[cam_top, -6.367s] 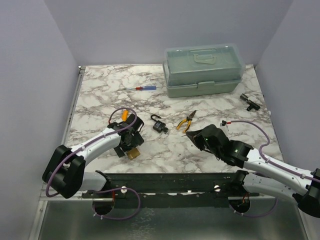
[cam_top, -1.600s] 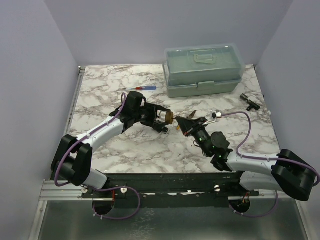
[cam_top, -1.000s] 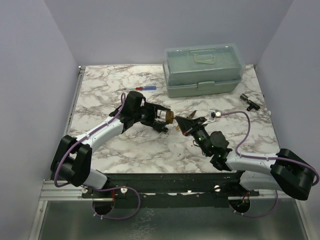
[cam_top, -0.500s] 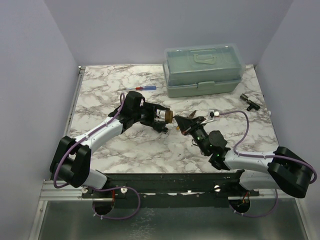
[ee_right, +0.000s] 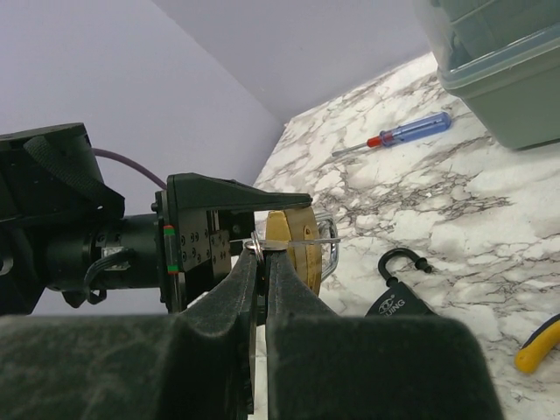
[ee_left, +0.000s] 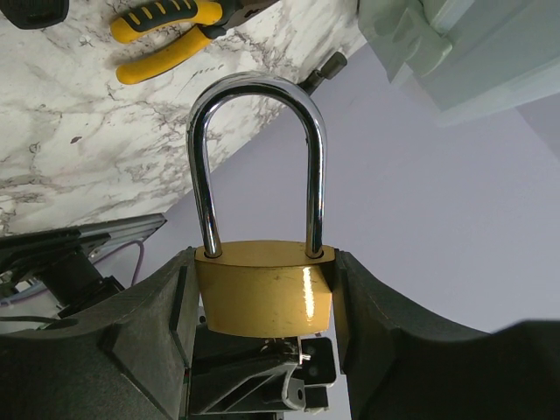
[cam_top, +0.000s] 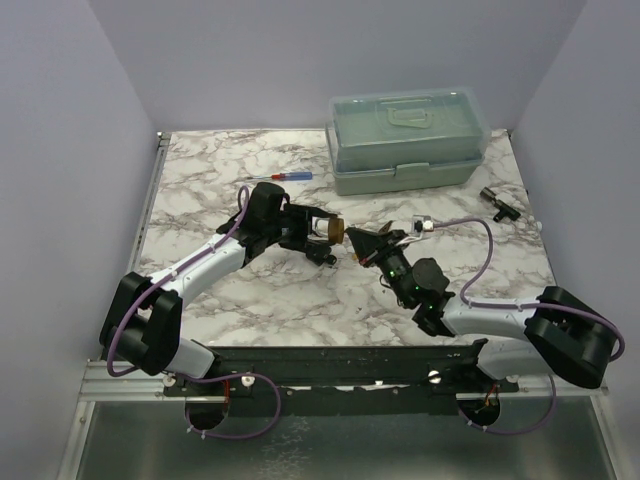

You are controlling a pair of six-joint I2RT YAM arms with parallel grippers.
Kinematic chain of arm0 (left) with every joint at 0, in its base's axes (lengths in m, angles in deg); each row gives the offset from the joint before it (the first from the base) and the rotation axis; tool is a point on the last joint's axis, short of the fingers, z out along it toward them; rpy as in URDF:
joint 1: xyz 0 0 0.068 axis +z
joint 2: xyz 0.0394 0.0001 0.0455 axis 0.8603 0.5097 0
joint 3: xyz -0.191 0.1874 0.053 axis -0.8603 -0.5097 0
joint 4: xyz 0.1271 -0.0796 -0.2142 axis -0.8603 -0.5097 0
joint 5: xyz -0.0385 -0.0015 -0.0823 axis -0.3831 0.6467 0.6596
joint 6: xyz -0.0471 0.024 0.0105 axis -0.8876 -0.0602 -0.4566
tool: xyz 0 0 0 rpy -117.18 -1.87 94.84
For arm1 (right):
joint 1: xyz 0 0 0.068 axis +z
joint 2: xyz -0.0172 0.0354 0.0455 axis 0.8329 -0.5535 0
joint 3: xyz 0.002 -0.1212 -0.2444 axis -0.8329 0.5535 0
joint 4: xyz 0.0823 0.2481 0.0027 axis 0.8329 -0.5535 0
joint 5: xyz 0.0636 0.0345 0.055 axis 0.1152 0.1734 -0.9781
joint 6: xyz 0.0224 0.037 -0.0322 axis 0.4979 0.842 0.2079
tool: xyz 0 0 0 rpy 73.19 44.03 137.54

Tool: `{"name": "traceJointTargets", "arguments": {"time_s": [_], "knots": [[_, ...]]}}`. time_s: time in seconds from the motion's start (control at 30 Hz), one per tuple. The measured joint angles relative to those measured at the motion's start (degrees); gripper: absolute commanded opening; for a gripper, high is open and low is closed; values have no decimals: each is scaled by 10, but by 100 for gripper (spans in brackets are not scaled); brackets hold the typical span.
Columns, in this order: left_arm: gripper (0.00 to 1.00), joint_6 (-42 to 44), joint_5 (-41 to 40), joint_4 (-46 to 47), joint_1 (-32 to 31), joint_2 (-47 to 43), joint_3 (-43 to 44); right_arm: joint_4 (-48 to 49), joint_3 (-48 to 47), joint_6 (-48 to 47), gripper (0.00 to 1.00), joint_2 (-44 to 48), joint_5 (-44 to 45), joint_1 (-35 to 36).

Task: Unlock with the key

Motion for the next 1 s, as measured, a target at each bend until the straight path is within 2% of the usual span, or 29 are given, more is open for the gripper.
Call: {"name": "traceJointTargets", "arguments": {"time_s": [0.5,1.0], "knots": [[0,-34,-19,0,-4,0,0,51,-10,-85,0,-45,19,16],[0,-39,-26,0,-4,-8,-6,85,-13,-97,0,-74,20,19]]}}
